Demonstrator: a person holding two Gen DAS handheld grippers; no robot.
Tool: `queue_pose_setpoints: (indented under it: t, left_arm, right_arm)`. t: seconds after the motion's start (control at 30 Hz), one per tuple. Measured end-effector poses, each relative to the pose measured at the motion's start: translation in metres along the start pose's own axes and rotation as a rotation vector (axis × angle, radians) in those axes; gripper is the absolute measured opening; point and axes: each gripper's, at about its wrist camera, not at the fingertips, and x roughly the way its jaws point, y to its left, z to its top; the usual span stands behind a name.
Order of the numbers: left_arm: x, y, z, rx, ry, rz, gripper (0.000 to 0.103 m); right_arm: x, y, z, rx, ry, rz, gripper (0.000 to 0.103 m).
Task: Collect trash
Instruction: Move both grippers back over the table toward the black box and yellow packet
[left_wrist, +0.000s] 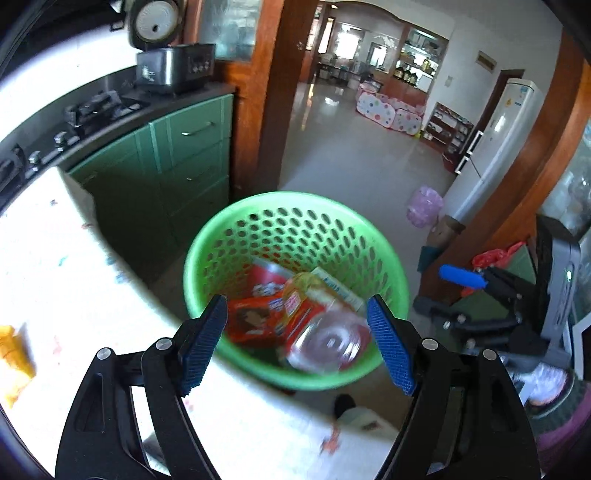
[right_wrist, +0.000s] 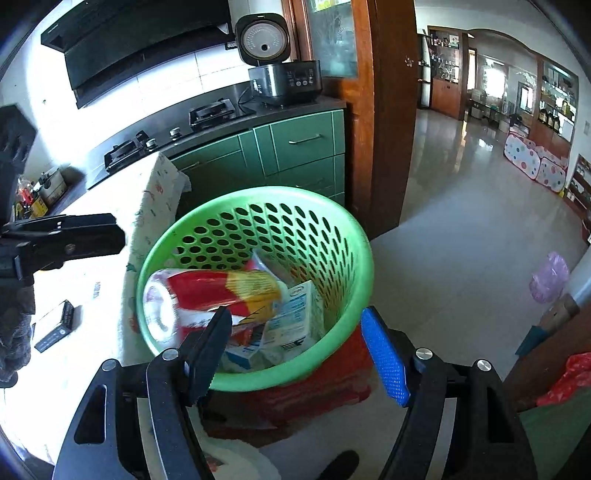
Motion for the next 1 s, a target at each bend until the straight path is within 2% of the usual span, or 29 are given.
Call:
queue_pose_setpoints:
  t: [0.2, 0.3, 0.53, 0.7, 0.87, 1.0]
  left_arm:
    - [-0.047, 0.031, -0.036, -0.007, -0.010, 0.048, 0.077]
    - [-0.069, 0.047, -0.059, 0.005, -0.011, 0.101, 0.077]
    - [-0.104, 0.081, -0.103, -0.001, 0.000, 0.157, 0.077]
    - [-0.106, 0.093, -0.127, 0.046, 0.056, 0.169, 0.077]
    - [-0.092, 0.092, -0.136, 0.120, 0.091, 0.202, 0.077]
    - [-0.076, 0.093, -0.138, 0.132, 0.123, 0.196, 0.076]
  right_arm:
    - [-0.014, 0.019, -0.005, -0.020, -0.008, 0.018, 0.072]
    - [-0.021, 0.028, -0.008, -0.033, -0.016, 0.021, 0.073]
    - [-0.027, 0.045, -0.010, -0.050, -0.014, 0.021, 0.074]
    - [-0.031, 0.053, -0.008, -0.055, -0.013, 0.039, 0.074]
    - [-0.032, 0.070, -0.005, -0.080, -0.011, 0.053, 0.074]
    - [-0.030, 0.082, -0.003, -0.102, -0.009, 0.067, 0.074]
